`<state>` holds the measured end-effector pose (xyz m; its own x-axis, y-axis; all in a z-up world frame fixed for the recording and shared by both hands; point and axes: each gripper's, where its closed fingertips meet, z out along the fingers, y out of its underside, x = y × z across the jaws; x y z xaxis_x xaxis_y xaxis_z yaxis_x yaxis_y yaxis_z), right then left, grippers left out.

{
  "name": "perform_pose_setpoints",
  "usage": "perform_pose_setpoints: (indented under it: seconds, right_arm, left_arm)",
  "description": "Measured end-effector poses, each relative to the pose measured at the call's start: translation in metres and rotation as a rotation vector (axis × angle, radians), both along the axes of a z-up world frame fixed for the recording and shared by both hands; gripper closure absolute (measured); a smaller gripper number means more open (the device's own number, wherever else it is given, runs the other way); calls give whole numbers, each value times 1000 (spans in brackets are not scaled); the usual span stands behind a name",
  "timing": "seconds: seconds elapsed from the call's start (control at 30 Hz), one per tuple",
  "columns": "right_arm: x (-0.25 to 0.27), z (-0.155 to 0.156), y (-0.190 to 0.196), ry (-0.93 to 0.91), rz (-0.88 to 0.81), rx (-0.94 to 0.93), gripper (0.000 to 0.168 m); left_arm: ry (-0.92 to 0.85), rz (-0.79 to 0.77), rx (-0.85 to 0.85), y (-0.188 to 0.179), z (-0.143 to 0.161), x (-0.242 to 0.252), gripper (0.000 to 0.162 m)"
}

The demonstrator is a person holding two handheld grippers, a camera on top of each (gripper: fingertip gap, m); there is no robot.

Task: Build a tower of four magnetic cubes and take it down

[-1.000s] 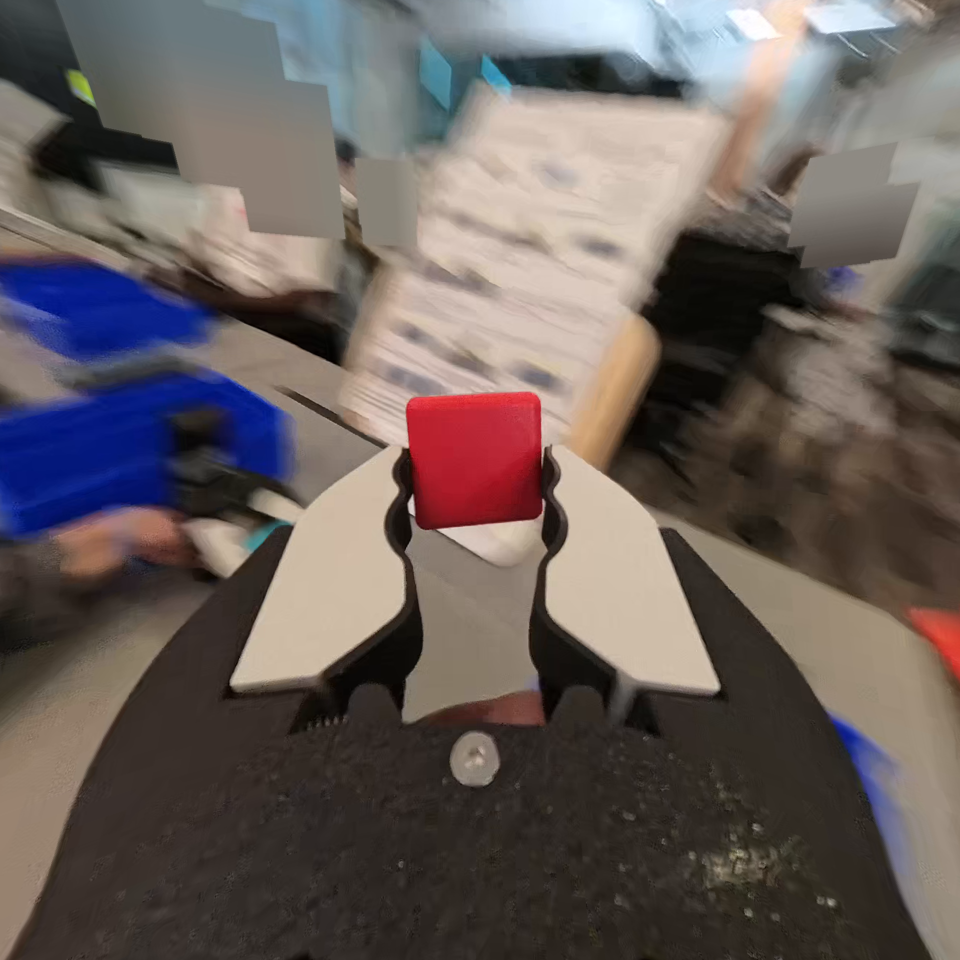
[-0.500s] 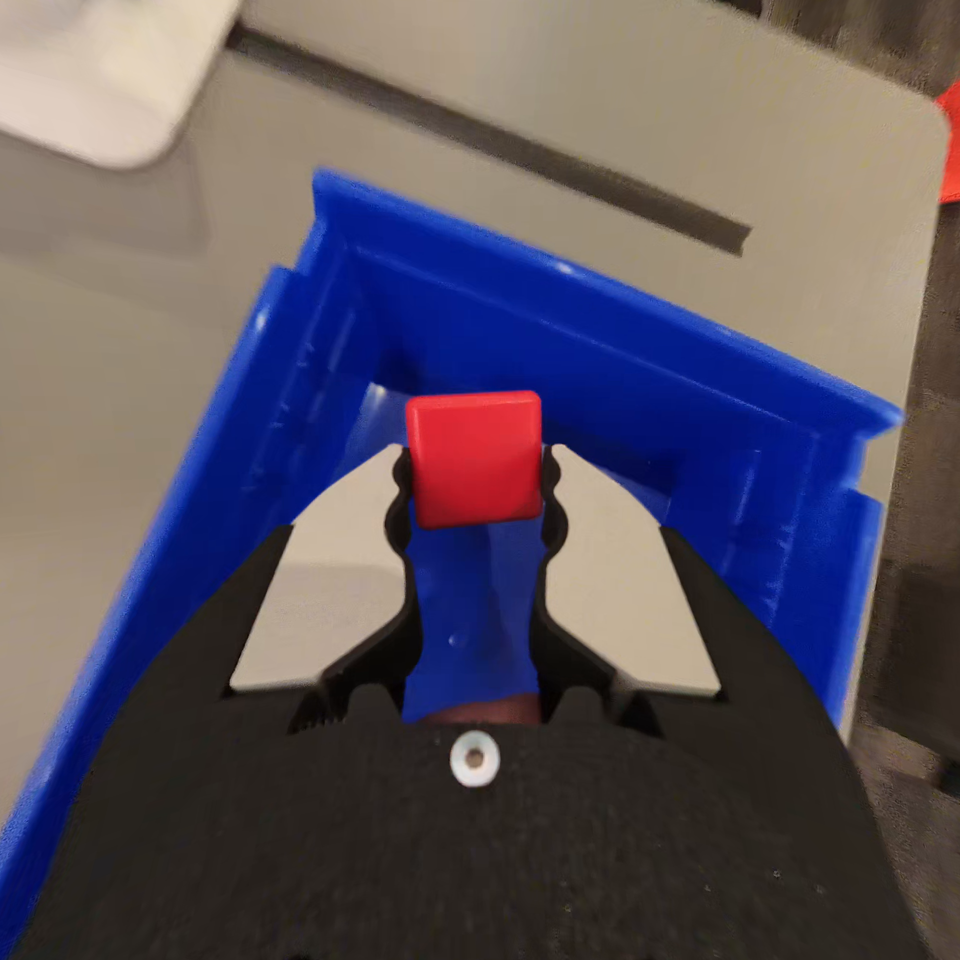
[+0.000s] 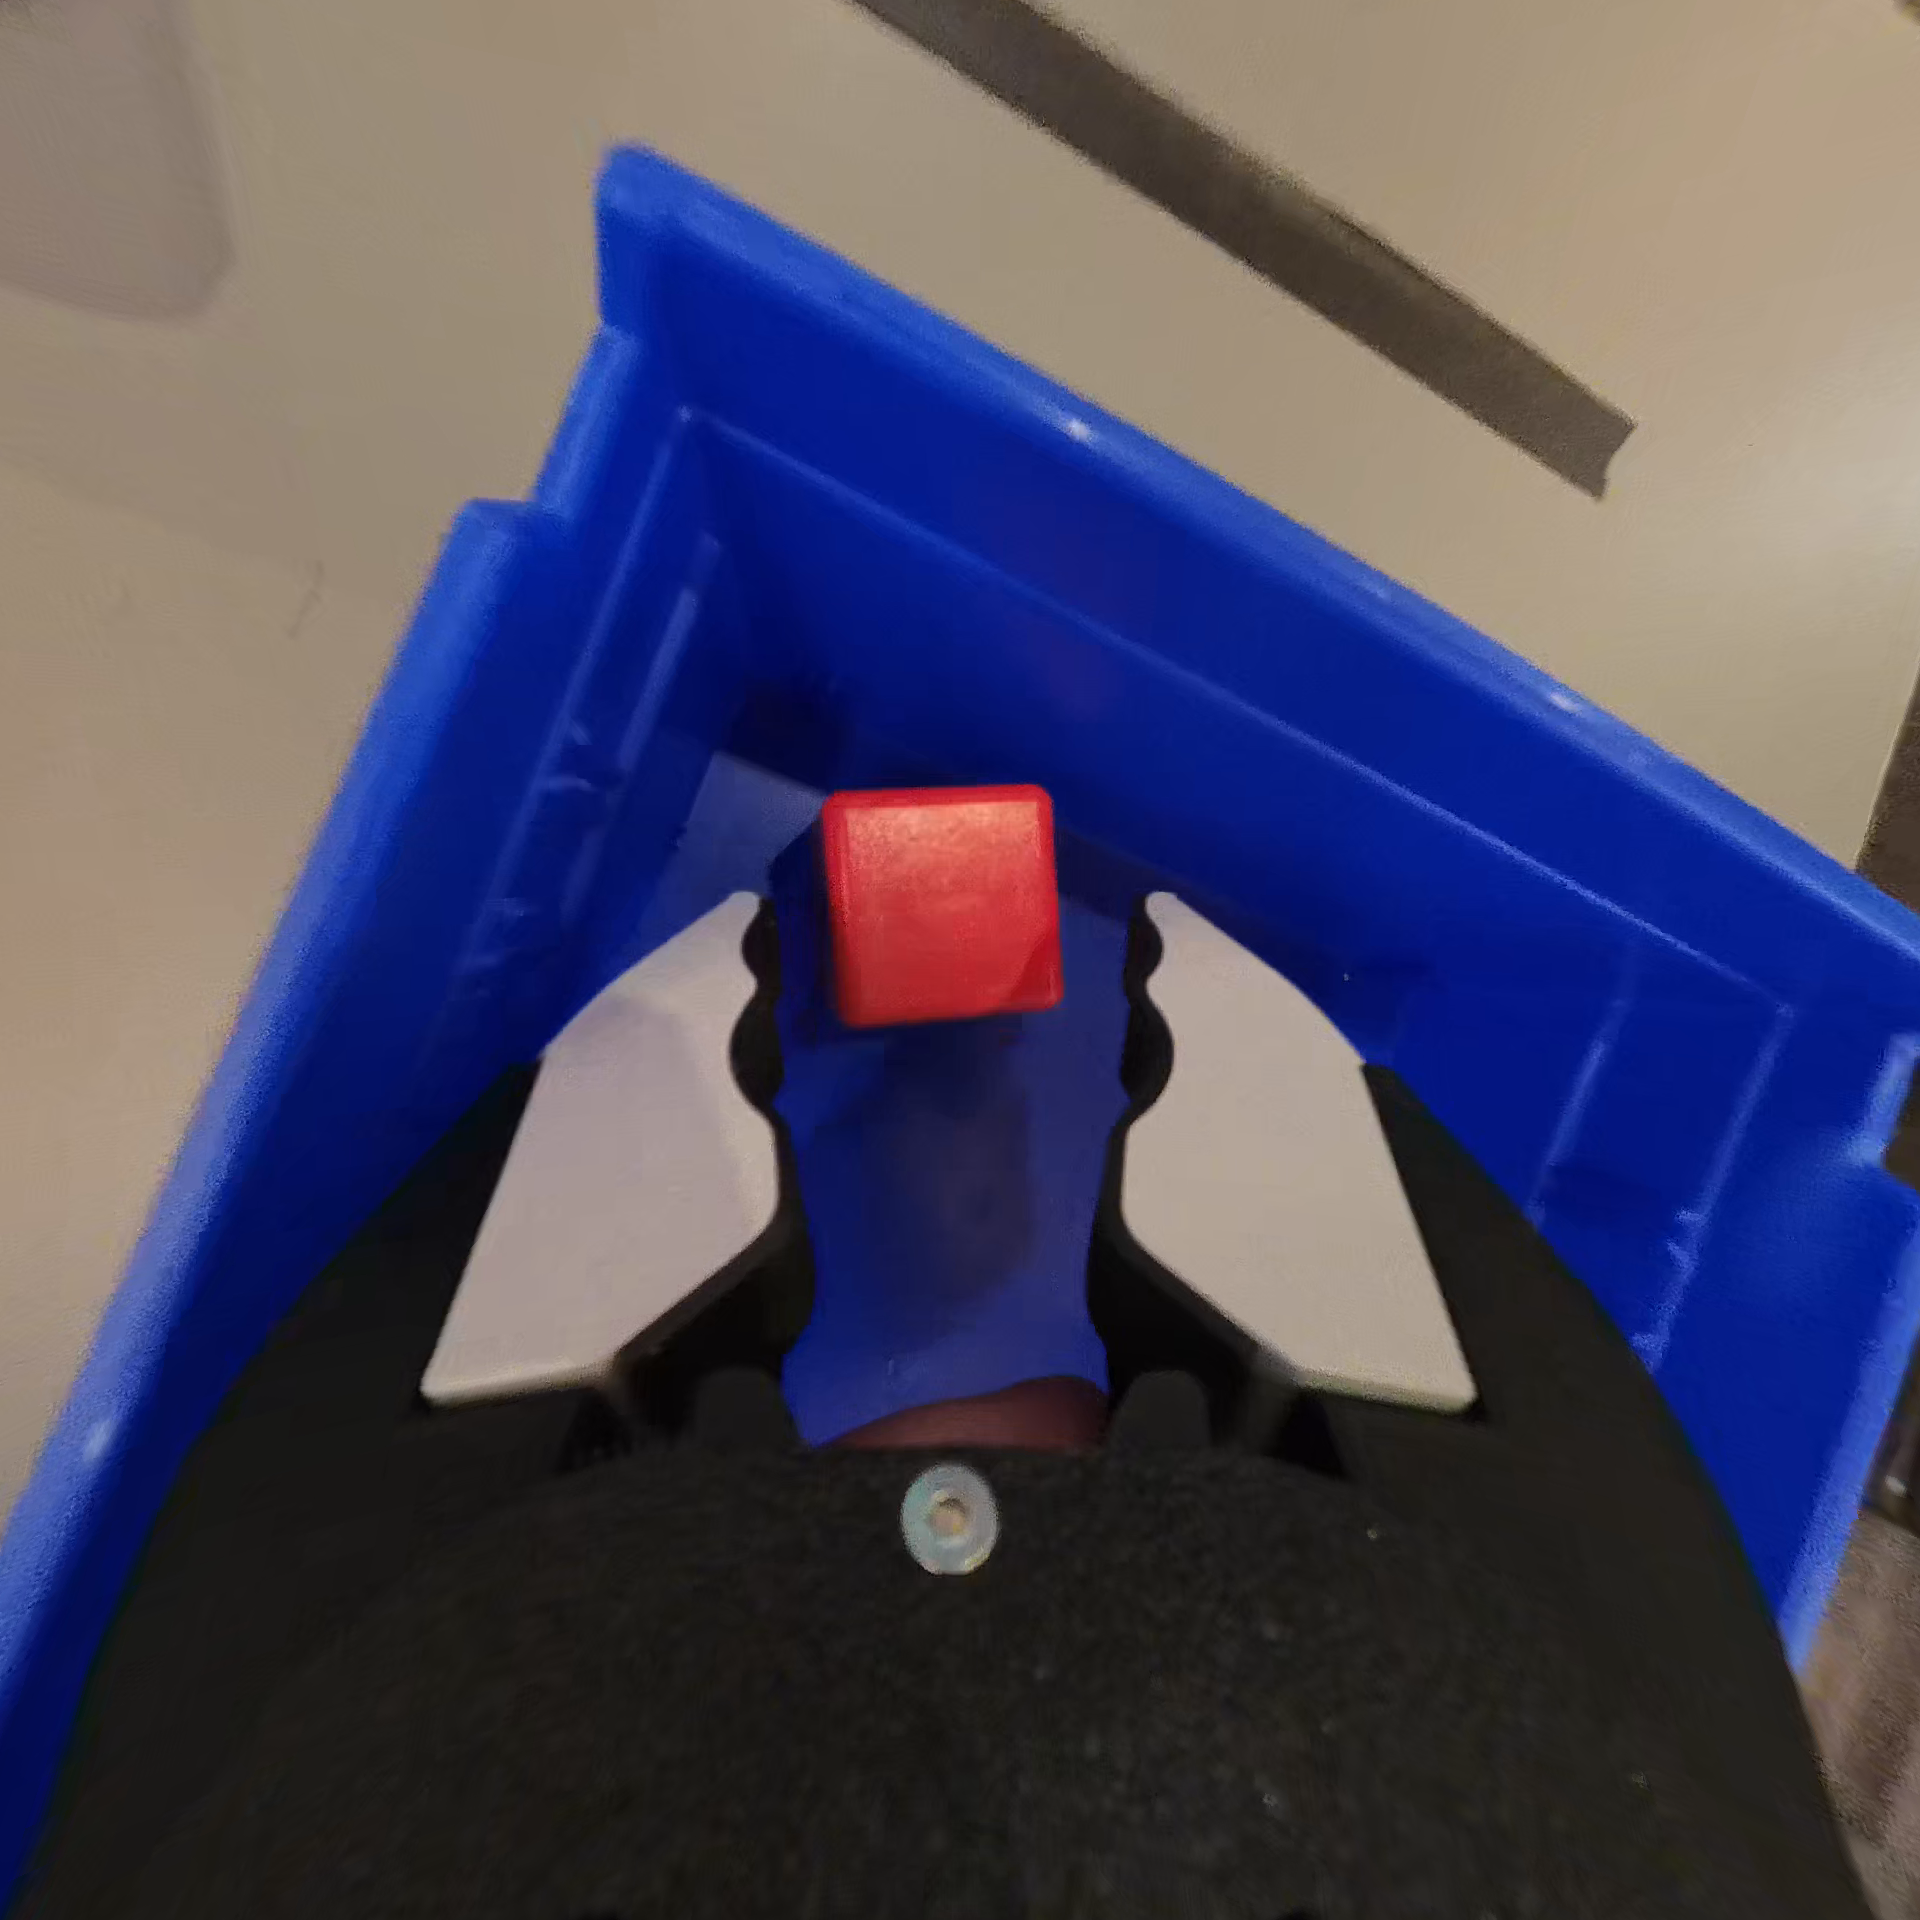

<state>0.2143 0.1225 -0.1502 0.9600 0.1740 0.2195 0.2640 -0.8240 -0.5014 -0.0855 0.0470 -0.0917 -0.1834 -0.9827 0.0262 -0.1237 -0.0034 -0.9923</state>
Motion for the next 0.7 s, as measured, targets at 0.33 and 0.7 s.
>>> perform_pose_setpoints:
  seconds: [0.33, 0.7]
  right_arm:
    - [-116, 121, -139, 588, 131, 712, 117]
    - [-253, 89, -240, 676, 381, 776, 106]
  left_arm:
    - [1, 30, 4, 0, 0, 2, 113]
    - [-31, 146, 70, 4, 25, -16, 94]
